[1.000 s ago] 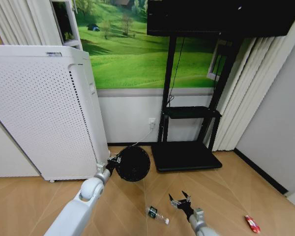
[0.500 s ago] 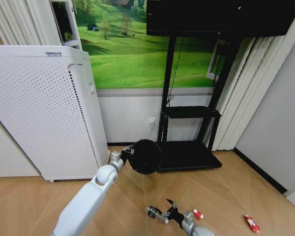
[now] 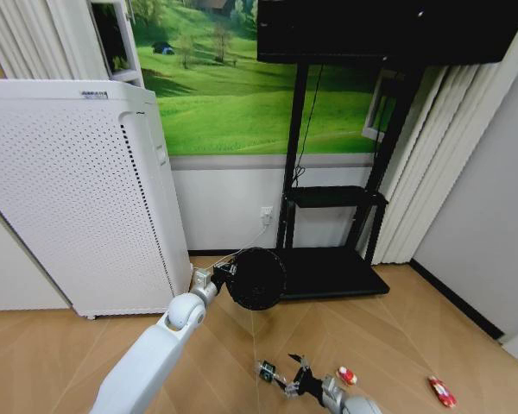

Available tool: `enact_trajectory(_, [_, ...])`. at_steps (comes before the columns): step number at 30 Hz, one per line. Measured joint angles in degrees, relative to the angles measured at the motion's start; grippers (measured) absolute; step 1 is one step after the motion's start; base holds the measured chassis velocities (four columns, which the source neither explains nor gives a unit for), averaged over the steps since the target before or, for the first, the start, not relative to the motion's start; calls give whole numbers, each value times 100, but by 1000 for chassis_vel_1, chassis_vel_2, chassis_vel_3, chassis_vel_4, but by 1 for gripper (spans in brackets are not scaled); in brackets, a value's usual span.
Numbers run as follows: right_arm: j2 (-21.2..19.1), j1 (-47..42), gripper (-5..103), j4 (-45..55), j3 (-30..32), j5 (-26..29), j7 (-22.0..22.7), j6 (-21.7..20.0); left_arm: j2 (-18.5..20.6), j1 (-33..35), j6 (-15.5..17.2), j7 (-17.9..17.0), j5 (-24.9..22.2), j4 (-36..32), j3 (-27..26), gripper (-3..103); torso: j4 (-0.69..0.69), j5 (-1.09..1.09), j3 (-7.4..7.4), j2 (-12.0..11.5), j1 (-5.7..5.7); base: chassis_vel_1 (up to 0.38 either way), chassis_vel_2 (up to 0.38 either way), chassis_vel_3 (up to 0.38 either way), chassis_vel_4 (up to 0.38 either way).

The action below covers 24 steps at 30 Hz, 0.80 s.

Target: Pick up the trash bin and place the garbage on the floor into it.

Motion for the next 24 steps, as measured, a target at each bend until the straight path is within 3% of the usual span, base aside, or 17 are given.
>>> enact_trajectory(24, [216, -49, 100, -21, 27, -321, 57, 19, 34, 151, 1, 121, 62, -42, -58, 7, 0, 0, 0, 0, 0, 0, 0, 0, 0])
